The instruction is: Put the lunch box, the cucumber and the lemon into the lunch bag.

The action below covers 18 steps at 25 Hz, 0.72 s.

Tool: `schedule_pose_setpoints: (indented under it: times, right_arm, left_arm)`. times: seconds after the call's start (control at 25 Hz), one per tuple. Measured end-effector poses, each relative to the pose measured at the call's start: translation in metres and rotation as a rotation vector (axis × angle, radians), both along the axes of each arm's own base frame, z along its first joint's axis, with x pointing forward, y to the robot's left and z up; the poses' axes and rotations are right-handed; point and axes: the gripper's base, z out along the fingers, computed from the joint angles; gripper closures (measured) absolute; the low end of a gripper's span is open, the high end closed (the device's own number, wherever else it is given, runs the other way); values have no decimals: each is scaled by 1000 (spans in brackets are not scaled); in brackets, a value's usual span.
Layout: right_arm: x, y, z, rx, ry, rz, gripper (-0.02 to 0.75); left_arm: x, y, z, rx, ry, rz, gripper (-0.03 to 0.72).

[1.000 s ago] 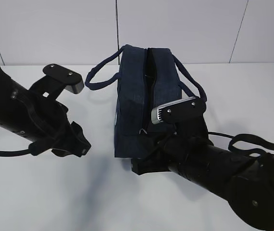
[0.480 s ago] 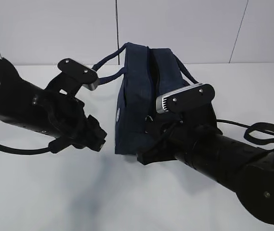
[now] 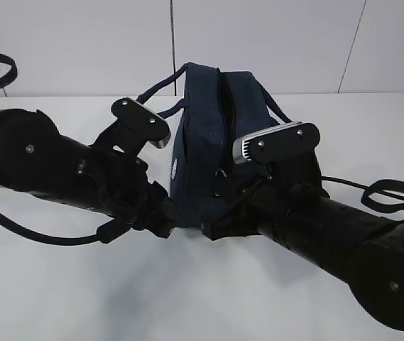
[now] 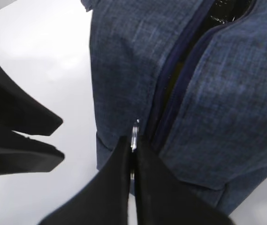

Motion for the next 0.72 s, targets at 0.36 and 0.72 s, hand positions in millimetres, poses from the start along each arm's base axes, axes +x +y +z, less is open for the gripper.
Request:
schedule_pose_setpoints:
  times: [0.36, 0.72]
  right_arm:
    - [0, 0, 1, 18, 10, -11, 738]
    - [1, -2, 0, 52, 32, -51, 738]
  left_arm:
    - [5, -6, -19, 13, -18, 11, 403]
    - [8, -7, -23, 2, -31, 33, 240]
